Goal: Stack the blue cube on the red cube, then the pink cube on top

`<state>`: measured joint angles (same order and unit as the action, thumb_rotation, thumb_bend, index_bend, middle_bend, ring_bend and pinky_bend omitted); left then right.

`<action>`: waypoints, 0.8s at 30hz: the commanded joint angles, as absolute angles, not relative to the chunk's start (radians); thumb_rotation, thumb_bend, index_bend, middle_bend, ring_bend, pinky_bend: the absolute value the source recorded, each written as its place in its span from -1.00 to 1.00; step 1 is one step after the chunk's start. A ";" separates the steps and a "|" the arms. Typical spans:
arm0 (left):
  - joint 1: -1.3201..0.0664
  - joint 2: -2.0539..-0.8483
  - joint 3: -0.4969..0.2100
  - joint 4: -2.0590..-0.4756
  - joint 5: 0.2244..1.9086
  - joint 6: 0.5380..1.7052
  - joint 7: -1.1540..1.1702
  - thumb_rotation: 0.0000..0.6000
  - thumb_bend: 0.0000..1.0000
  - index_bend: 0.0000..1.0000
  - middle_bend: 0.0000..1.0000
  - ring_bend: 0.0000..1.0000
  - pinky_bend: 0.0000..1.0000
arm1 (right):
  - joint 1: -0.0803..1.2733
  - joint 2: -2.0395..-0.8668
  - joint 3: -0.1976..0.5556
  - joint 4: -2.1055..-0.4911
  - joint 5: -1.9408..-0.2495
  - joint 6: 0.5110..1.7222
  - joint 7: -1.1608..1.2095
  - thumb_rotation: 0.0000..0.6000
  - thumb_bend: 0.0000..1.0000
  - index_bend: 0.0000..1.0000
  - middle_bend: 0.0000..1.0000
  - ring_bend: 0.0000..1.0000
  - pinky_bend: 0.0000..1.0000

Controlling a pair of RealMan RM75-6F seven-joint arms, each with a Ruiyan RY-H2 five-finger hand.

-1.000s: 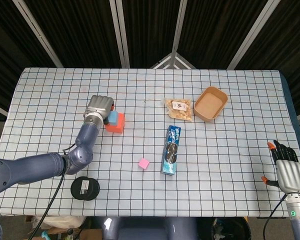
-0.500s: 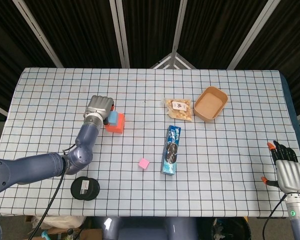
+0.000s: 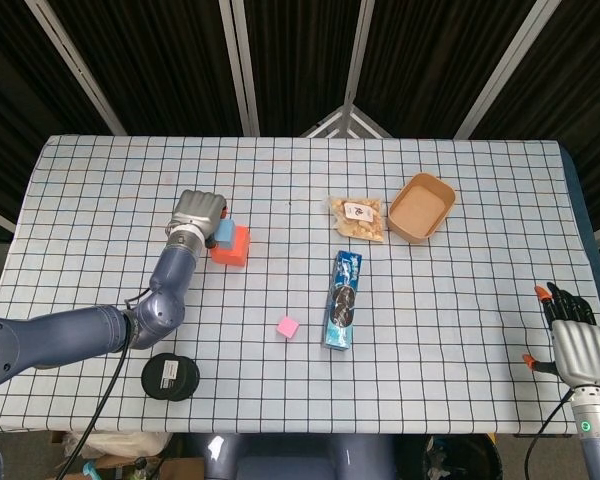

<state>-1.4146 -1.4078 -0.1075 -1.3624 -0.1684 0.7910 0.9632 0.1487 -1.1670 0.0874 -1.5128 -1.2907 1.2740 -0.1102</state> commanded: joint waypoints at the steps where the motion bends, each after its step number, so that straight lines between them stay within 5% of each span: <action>1: -1.414 -1.408 -0.109 -1.361 -0.168 0.788 0.964 1.00 -0.06 -0.29 0.64 0.30 0.39 | 0.149 -1.167 0.087 -1.514 -1.291 1.274 -0.111 1.00 -0.81 -0.94 -0.98 -0.88 -0.83; 24: -1.414 -1.413 -0.117 -1.376 -0.151 0.798 0.962 1.00 -0.06 -0.29 0.64 0.30 0.39 | 0.149 -1.163 0.088 -1.519 -1.286 1.273 -0.108 1.00 -0.81 -0.93 -0.98 -0.88 -0.83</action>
